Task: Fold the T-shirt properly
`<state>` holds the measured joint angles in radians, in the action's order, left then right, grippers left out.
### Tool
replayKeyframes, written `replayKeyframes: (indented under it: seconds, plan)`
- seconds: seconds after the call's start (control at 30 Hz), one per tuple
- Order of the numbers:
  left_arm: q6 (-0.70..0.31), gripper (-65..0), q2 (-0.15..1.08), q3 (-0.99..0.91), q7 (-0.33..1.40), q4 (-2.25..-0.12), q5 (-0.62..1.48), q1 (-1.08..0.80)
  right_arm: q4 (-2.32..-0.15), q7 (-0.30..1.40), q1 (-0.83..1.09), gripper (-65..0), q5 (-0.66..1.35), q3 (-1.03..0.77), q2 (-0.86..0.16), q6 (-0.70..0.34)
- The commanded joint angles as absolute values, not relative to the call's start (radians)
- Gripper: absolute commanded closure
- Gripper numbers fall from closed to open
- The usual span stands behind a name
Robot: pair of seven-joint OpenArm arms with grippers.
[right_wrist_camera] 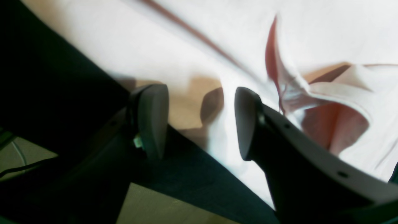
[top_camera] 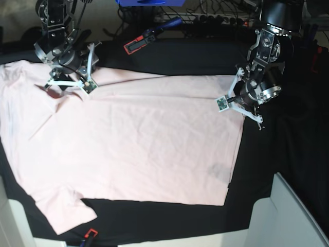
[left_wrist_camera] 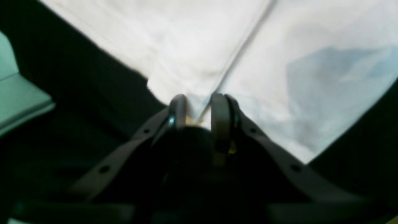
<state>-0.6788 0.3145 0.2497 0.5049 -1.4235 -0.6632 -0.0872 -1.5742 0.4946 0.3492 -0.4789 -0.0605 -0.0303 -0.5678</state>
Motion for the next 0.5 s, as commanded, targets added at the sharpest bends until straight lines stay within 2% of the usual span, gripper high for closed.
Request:
replayKeyframes:
  seconds: [0.0, 0.47]
  plan:
    - [-0.670, -15.3, 0.321, 0.246, 0.509, -1.435, -0.665, -0.079, -1.587, 0.481, 0.343, -32.4, -0.481, -0.061, -0.035, -0.562]
    - [-0.674, -14.9, 0.311, 0.246, 0.510, -1.368, -0.670, -0.018, -1.587, 0.481, 0.343, -32.4, -0.481, -0.061, -0.035, -0.562]
